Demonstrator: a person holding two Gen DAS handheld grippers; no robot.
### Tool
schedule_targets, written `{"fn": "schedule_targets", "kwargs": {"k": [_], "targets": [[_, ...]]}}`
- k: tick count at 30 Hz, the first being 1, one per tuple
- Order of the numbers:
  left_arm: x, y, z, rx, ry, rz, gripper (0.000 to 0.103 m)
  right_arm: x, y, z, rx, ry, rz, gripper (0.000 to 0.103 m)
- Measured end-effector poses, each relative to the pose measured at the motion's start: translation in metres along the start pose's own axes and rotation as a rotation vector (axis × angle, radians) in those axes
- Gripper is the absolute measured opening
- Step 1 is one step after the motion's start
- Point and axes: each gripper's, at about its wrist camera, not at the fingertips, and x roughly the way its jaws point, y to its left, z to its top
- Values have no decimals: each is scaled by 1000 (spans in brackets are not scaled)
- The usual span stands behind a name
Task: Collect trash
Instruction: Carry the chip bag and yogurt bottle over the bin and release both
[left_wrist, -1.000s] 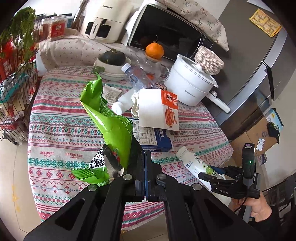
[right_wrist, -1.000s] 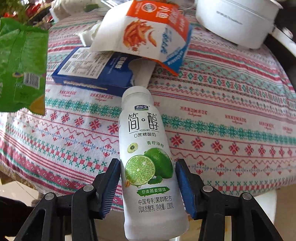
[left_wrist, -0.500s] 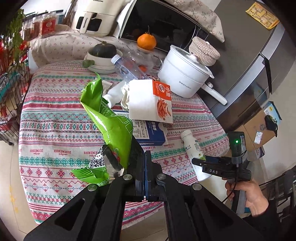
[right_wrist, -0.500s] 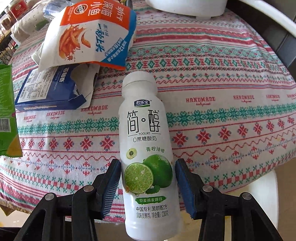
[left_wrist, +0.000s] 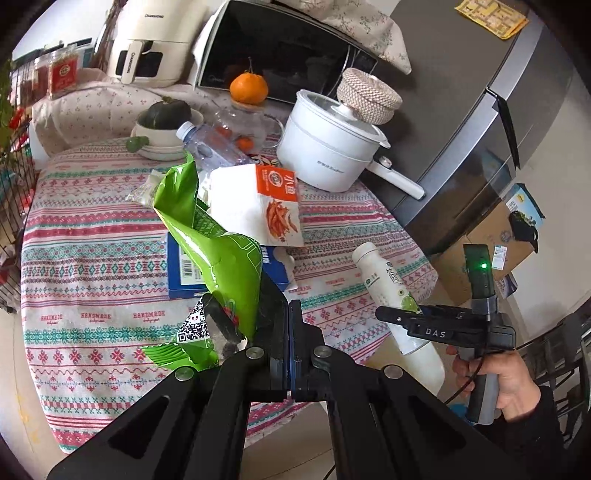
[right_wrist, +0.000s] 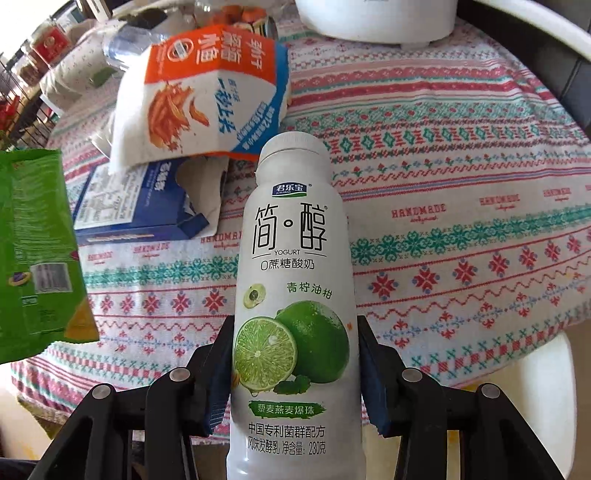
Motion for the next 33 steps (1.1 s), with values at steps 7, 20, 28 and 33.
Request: {"fn": "schedule_targets", "kwargs": {"k": [7, 20, 28, 33], "targets": [[13, -53, -6, 69, 30, -101, 0, -67, -54, -48, 141, -109, -6, 52], [74, -184, -52, 281, 164, -281, 0, -125, -154, -134, 368, -164, -62, 52], [127, -235, -95, 439, 210, -267, 0, -126, -175, -140, 423, -156, -79, 52], [168, -237, -116, 486, 248, -193, 0, -119, -180, -140, 431, -127, -89, 52]]}}
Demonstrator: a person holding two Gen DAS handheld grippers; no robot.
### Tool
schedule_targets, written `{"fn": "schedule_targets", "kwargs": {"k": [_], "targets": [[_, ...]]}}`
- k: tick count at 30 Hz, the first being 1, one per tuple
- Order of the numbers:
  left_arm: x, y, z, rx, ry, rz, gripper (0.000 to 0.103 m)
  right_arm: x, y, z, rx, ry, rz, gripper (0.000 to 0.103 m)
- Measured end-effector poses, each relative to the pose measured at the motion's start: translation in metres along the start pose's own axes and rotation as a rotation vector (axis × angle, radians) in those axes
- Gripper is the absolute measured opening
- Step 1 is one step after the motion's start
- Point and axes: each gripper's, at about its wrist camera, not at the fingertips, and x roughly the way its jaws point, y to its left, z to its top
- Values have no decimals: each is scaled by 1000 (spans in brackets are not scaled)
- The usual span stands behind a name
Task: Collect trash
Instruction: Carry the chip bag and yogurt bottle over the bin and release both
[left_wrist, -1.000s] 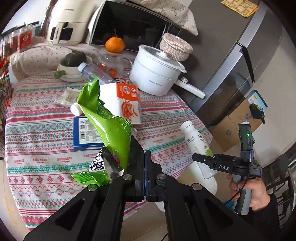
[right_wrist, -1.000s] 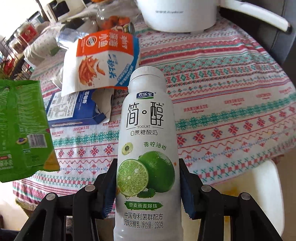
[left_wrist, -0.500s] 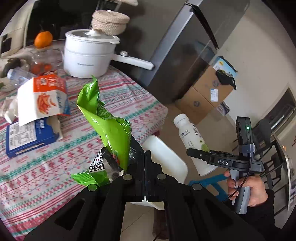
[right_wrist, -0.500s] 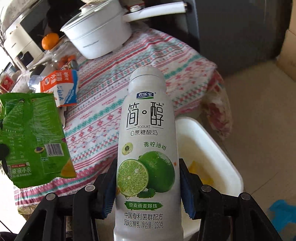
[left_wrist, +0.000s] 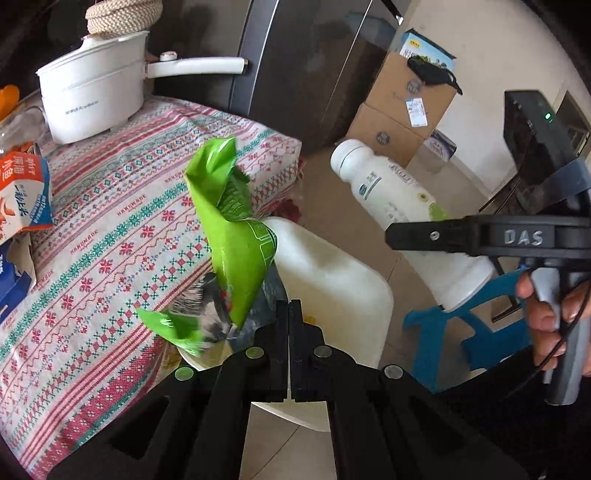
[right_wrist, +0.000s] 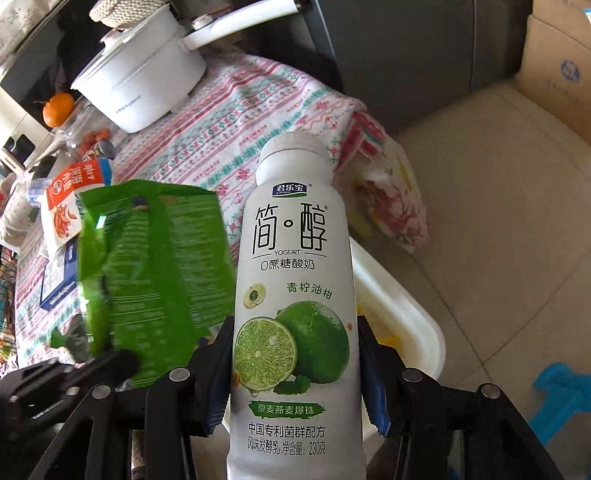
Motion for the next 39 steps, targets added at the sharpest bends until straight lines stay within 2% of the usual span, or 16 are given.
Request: {"fn": "schedule_targets", "kwargs": {"k": [6, 14, 15, 16, 17, 19, 23, 26, 28, 39], "targets": [[25, 5, -6, 29, 42, 43, 0, 4, -5, -3, 1, 19, -14, 52], [24, 1, -8, 73, 84, 97, 3, 8, -6, -6, -5, 36, -25, 52], [22, 0, -9, 79, 89, 102, 7, 9, -6, -6, -7, 37, -27, 52], [19, 0, -10, 82, 88, 107, 19, 9, -5, -6, -6, 39, -28, 52], [15, 1, -10, 83, 83, 111, 36, 10, -5, -6, -6, 40, -29, 52], [5, 3, -11, 76, 66, 132, 54, 10, -5, -8, -7, 42, -33, 52], [-19, 16, -8, 28, 52, 156, 58, 15, -4, -10, -13, 58, -40, 52], [-39, 28, -7, -15, 26, 184, 71, 26, 2, -12, -39, 94, -55, 52], [-51, 36, -8, -45, 13, 195, 74, 38, 7, -14, -62, 130, -71, 52], [-89, 89, -15, -189, -18, 226, 78, 129, 28, -28, -185, 358, -221, 52]]}}
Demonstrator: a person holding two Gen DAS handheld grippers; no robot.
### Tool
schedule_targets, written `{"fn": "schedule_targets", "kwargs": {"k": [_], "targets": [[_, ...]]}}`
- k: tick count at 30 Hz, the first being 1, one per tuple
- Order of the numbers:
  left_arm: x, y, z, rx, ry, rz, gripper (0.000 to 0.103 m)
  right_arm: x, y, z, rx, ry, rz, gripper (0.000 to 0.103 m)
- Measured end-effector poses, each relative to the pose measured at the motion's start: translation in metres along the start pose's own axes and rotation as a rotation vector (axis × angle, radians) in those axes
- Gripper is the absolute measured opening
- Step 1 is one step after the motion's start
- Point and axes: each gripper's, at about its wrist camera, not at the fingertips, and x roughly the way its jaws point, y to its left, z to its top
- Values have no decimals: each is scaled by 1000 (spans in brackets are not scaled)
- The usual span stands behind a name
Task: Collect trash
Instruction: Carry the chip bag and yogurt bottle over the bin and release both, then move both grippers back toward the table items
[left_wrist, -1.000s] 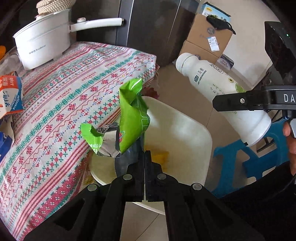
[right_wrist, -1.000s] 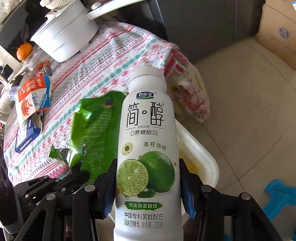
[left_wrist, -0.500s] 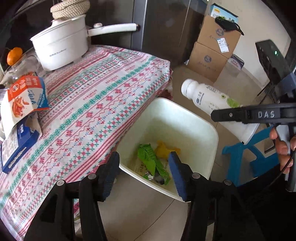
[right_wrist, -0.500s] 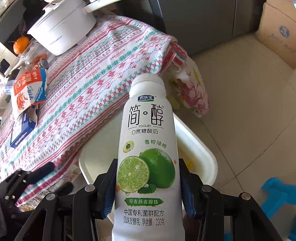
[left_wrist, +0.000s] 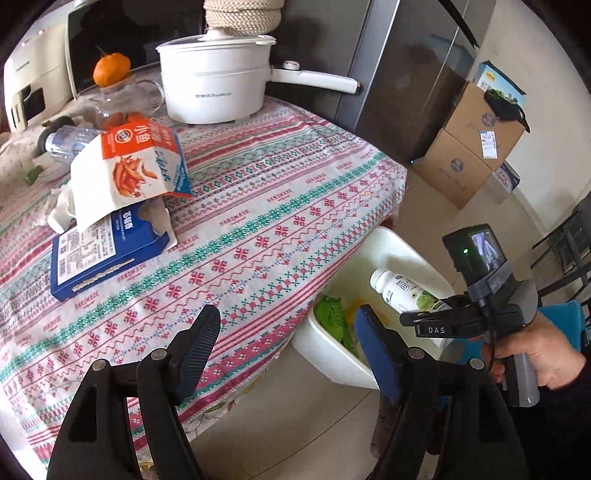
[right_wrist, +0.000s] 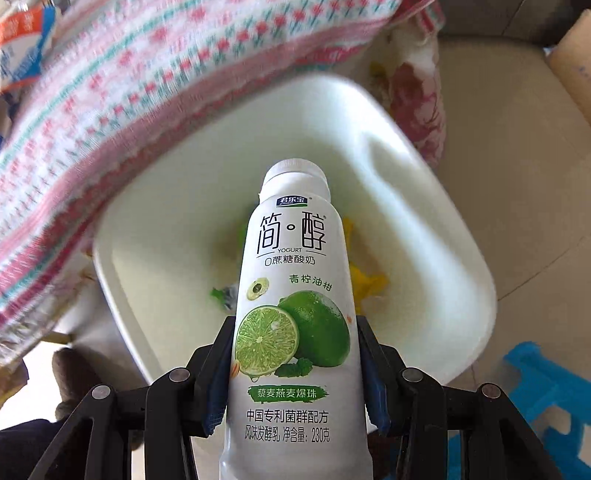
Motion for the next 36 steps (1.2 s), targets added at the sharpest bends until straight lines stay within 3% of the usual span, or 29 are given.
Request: {"fn": "schedule_targets", "kwargs": {"k": [8, 10, 12, 14, 27, 36], "targets": [[-15, 29, -3, -47, -14, 28, 78, 28, 0, 9, -16, 70, -70, 52], [-17, 35, -5, -60, -14, 41, 78, 28, -2, 10, -8, 72, -63, 56], [-20, 41, -5, -76, -17, 51, 80, 23, -6, 10, -1, 62, -50, 72], [-23, 47, -5, -93, -25, 59, 83, 13, -7, 10, -2, 37, -32, 78], [-53, 87, 3, -193, -96, 107, 89, -59, 17, -1, -44, -136, 85, 79], [-68, 136, 8, -313, -119, 244, 89, -98, 49, 6, -89, -265, 111, 82]]}}
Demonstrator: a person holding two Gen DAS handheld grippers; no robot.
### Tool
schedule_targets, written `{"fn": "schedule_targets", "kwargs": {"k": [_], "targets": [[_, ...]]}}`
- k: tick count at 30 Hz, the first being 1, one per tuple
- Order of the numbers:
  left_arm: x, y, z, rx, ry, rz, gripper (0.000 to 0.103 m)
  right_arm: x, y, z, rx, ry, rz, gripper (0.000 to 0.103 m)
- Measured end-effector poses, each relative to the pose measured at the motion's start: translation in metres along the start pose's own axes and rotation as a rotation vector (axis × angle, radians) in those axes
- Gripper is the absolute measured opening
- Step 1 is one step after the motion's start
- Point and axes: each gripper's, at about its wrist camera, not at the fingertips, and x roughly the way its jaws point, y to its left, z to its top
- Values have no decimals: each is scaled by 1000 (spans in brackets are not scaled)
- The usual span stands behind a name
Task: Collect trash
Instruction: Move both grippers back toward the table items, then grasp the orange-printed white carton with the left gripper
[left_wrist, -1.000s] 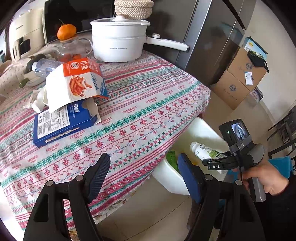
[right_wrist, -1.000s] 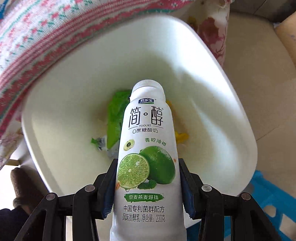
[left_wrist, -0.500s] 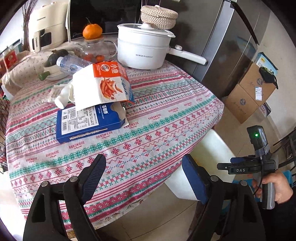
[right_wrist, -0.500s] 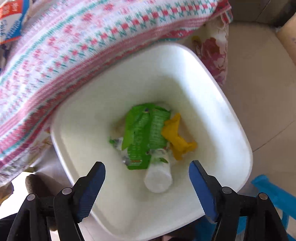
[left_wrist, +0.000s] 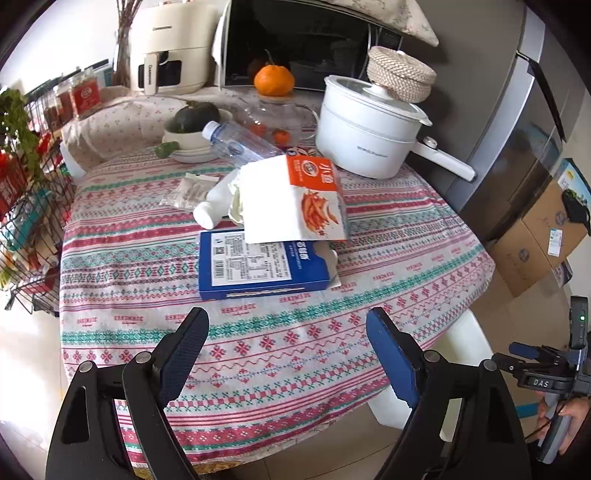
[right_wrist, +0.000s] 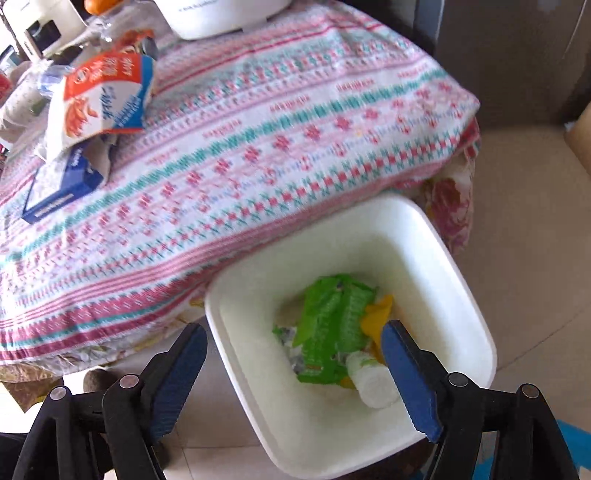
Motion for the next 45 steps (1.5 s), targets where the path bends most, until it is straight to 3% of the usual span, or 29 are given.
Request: {"fn": "schedule_targets", "kwargs": {"k": [3, 6, 17, 22, 26, 32, 36, 40, 45], "targets": [[12, 13, 6, -23, 27, 25, 89, -4, 8, 5, -12, -17, 15, 82], [27, 22, 12, -56, 52, 2, 89, -5, 19, 14, -35, -25, 27, 82], [100, 7, 32, -189, 115, -234, 86, 11, 47, 69, -68, -44, 53, 83], [133, -4, 36, -341, 102, -324, 81, 15, 50, 80, -73, -42, 40, 83], [149, -9, 35, -424, 71, -348, 78, 13, 47, 83, -83, -66, -7, 83], [163, -9, 36, -550, -1, -354, 76, 16, 34, 82, -44, -44, 14, 83], [163, -2, 38, -624, -63, -342, 70, 17, 30, 78, -40, -39, 0, 83], [169, 5, 37, -726, -90, -369, 50, 19, 26, 79, -30, -37, -8, 83], [168, 7, 36, -766, -121, -382, 25, 24, 28, 78, -39, -25, -13, 83]]}}
